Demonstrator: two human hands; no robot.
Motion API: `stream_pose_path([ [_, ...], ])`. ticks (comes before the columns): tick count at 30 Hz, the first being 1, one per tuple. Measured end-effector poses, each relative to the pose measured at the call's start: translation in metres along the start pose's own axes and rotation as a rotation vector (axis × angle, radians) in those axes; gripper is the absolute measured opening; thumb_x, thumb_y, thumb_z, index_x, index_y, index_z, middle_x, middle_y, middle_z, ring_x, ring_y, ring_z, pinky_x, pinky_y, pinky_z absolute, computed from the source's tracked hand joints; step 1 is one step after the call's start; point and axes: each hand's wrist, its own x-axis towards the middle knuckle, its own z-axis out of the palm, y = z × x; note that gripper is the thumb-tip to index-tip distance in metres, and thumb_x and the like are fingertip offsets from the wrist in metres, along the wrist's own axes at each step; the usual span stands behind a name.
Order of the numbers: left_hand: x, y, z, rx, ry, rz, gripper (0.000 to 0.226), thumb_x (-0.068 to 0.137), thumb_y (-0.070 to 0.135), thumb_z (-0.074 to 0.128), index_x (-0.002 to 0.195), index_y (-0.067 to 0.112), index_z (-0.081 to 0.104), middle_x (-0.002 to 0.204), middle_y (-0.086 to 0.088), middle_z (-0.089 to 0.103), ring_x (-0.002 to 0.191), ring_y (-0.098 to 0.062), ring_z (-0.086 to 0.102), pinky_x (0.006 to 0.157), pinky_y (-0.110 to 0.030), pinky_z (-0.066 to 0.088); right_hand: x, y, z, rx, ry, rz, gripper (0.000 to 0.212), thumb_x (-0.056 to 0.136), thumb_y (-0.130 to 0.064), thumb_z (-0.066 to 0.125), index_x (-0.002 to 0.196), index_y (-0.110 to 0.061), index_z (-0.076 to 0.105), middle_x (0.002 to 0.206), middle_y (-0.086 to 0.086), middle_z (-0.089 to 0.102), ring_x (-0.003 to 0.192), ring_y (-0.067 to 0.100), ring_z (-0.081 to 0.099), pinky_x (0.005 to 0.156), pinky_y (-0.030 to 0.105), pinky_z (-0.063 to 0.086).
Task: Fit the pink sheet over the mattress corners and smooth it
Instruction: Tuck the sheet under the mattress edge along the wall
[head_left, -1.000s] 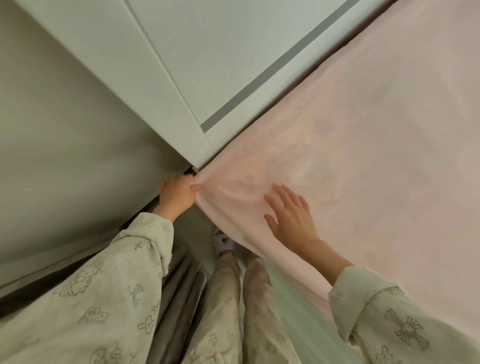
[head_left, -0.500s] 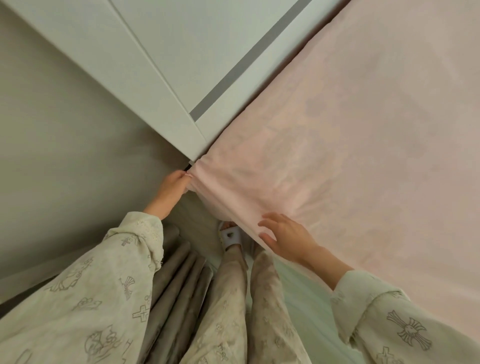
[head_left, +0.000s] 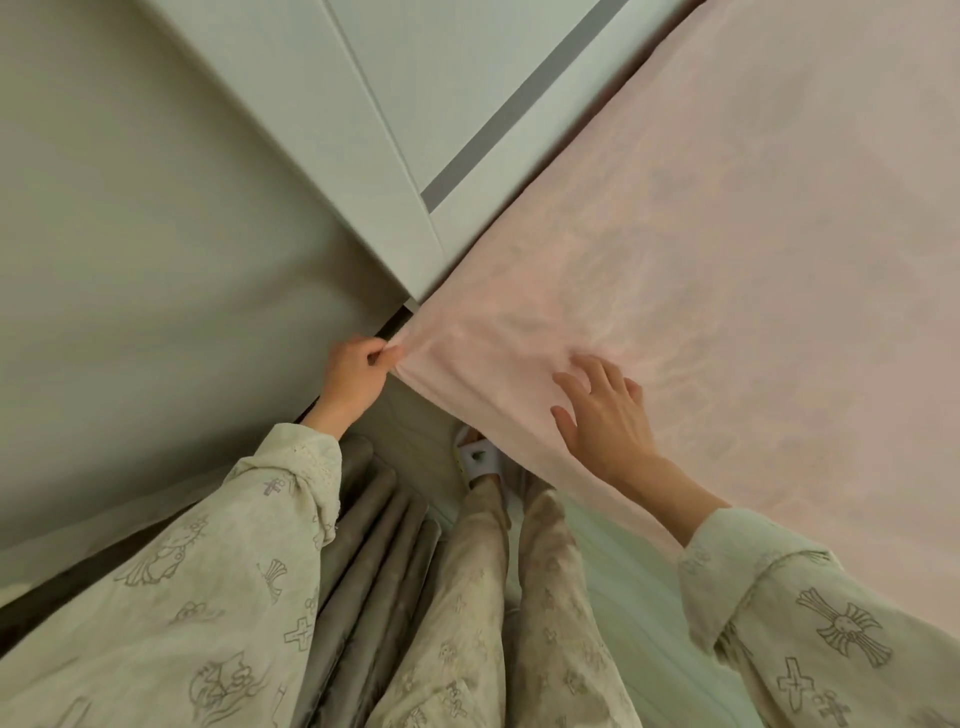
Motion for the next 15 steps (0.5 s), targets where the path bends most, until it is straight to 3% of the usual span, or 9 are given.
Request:
stream_pose_path([
  [2, -0.001, 0.003, -0.002, -0.012, 0.078, 0.005, 0.034, 0.092, 0.021, 0.053, 0.062, 0.006, 0.052, 0.06, 0.002, 0.037, 0.06, -0.016, 0.034, 0.062, -0.028, 0.029, 0.006, -0.007, 0.0, -0.003, 0.001, -0.012, 0.045, 0.094, -0.032, 0.048, 0.137, -0.02, 0.043, 0.151, 0.008, 0.031, 0.142, 0.027, 0.023, 0.112, 0.045, 0.023],
  [6, -0.002, -0.002, 0.0, -0.325, -0.082, -0.129, 0.027, 0.097, 0.032, 0.04, 0.083, 0.012, 0.053, 0.083, -0.007, 0.048, 0.078, -0.016, 0.042, 0.073, -0.03, 0.033, 0.011, -0.015, -0.003, -0.007, -0.024, -0.003, 0.047, 0.095, -0.033, 0.045, 0.14, -0.022, 0.038, 0.153, 0.007, 0.026, 0.144, 0.026, 0.019, 0.114, 0.045, 0.022],
  [8, -0.003, -0.01, 0.002, -0.174, -0.178, -0.109, 0.031, 0.098, 0.038, 0.034, 0.088, 0.015, 0.051, 0.088, -0.008, 0.05, 0.083, -0.018, 0.046, 0.079, -0.033, 0.036, 0.009, -0.015, -0.002, -0.014, -0.059, 0.0, 0.048, 0.096, -0.034, 0.044, 0.141, -0.021, 0.036, 0.155, 0.008, 0.02, 0.145, 0.025, 0.014, 0.115, 0.045, 0.02],
  [11, -0.005, -0.024, 0.002, 0.232, -0.233, -0.07, 0.046, 0.098, 0.043, 0.027, 0.089, 0.006, 0.053, 0.087, -0.012, 0.062, 0.084, -0.028, 0.057, 0.088, -0.04, 0.04, 0.005, -0.014, -0.001, -0.05, -0.114, -0.012, 0.048, 0.097, -0.036, 0.042, 0.142, -0.021, 0.035, 0.159, 0.006, 0.01, 0.148, 0.023, 0.005, 0.117, 0.044, 0.017],
  [15, -0.009, -0.038, -0.002, 0.45, -0.205, -0.098, 0.025, 0.098, 0.029, 0.036, 0.111, 0.013, 0.05, 0.107, -0.009, 0.064, 0.102, -0.03, 0.057, 0.093, -0.043, 0.041, 0.008, -0.012, -0.002, -0.066, -0.154, -0.025, 0.048, 0.097, -0.036, 0.041, 0.142, -0.019, 0.036, 0.16, 0.006, 0.003, 0.148, 0.023, -0.001, 0.119, 0.043, 0.015],
])
